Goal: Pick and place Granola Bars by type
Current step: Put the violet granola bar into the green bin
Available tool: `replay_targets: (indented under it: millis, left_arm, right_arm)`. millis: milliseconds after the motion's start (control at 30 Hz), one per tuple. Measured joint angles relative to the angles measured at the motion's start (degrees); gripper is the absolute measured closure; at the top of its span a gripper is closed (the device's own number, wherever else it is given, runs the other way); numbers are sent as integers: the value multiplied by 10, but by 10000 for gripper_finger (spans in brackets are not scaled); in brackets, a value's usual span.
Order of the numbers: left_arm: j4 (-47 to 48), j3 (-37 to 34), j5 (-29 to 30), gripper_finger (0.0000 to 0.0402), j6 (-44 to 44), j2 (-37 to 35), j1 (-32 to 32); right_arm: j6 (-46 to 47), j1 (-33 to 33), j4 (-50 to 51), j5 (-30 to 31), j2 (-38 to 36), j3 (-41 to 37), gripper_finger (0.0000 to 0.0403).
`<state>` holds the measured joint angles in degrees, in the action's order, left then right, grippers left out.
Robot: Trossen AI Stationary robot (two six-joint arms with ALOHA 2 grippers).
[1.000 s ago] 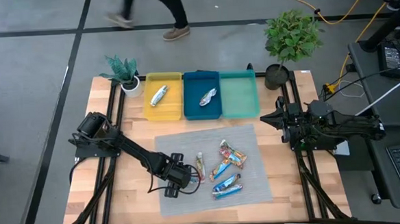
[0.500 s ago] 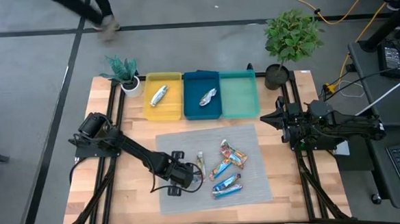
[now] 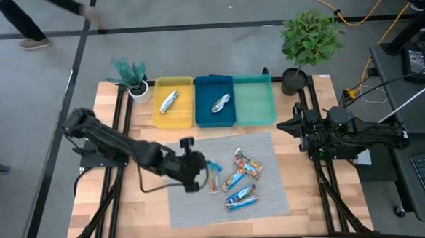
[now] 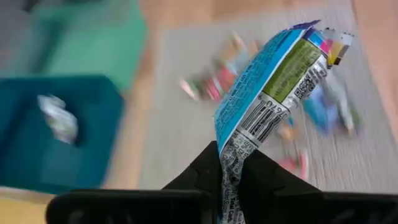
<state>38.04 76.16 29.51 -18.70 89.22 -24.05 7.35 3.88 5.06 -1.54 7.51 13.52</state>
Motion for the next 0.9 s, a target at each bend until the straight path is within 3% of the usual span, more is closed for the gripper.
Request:
replay_targets:
  millis: [267, 433, 533, 667, 900]
  left_arm:
    - [-54, 0, 41, 372, 3, -62, 25]
    - [-162, 0, 39, 373, 83, -66, 55]
    - [-245, 0, 9, 373, 134, -66, 92]
    - [-313, 0, -71, 373, 136, -64, 151]
    - [-351, 0, -100, 373, 143, -63, 202]
  right_arm:
    - [0, 0, 0, 0, 0, 0, 375]
    - [-2, 0, -19, 0, 0, 0, 375]
    - [-3, 0, -49, 0, 0, 0, 375]
    - [-10, 0, -81, 5, 0, 0, 375]
    - [-1, 0, -105, 16, 6, 2, 375]
